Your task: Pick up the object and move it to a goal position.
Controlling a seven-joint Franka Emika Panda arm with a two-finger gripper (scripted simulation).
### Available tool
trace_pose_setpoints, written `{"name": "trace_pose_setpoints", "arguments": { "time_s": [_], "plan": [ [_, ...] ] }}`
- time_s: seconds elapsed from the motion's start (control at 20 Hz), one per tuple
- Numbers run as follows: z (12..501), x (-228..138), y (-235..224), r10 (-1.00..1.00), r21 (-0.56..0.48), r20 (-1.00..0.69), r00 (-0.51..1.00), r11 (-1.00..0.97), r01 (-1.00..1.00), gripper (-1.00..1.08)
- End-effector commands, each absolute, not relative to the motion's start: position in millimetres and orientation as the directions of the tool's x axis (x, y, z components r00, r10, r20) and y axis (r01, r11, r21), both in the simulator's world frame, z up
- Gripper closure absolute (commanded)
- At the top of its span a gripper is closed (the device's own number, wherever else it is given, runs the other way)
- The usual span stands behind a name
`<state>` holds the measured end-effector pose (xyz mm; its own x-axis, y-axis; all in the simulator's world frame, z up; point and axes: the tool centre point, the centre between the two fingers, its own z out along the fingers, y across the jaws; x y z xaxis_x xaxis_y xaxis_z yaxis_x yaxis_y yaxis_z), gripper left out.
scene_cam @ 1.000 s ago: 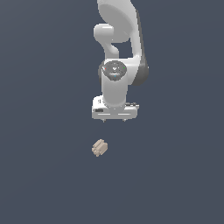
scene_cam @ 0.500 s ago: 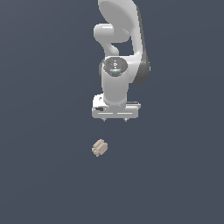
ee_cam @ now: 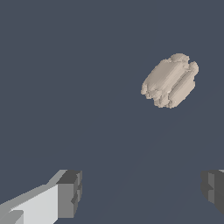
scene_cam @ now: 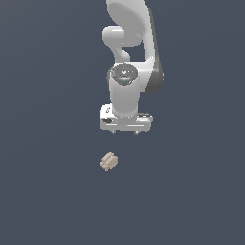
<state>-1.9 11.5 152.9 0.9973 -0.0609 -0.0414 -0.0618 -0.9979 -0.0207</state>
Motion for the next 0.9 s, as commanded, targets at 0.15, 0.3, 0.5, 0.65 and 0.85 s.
{"name": "trace_pose_setpoints", "arguments": {
  "time_s": [0.15,0.3,0.5,0.65,0.85],
  "plan": [
    [145.9,10.8,2.3,-0.15,-0.019,-0.039,0.988,-0.988,-0.151,-0.92],
    [140.1,20.7,-5.2,-0.22,-0.017,-0.036,0.975,-0.975,-0.221,-0.92],
    [130.1,36.5,-18.0,-0.334,-0.013,-0.03,0.942,-0.942,-0.334,-0.92],
    [121.2,49.1,-29.0,-0.424,-0.009,-0.025,0.905,-0.905,-0.425,-0.92],
    [110.4,62.8,-41.9,-0.524,-0.005,-0.017,0.851,-0.852,-0.524,-0.92]
  ]
}}
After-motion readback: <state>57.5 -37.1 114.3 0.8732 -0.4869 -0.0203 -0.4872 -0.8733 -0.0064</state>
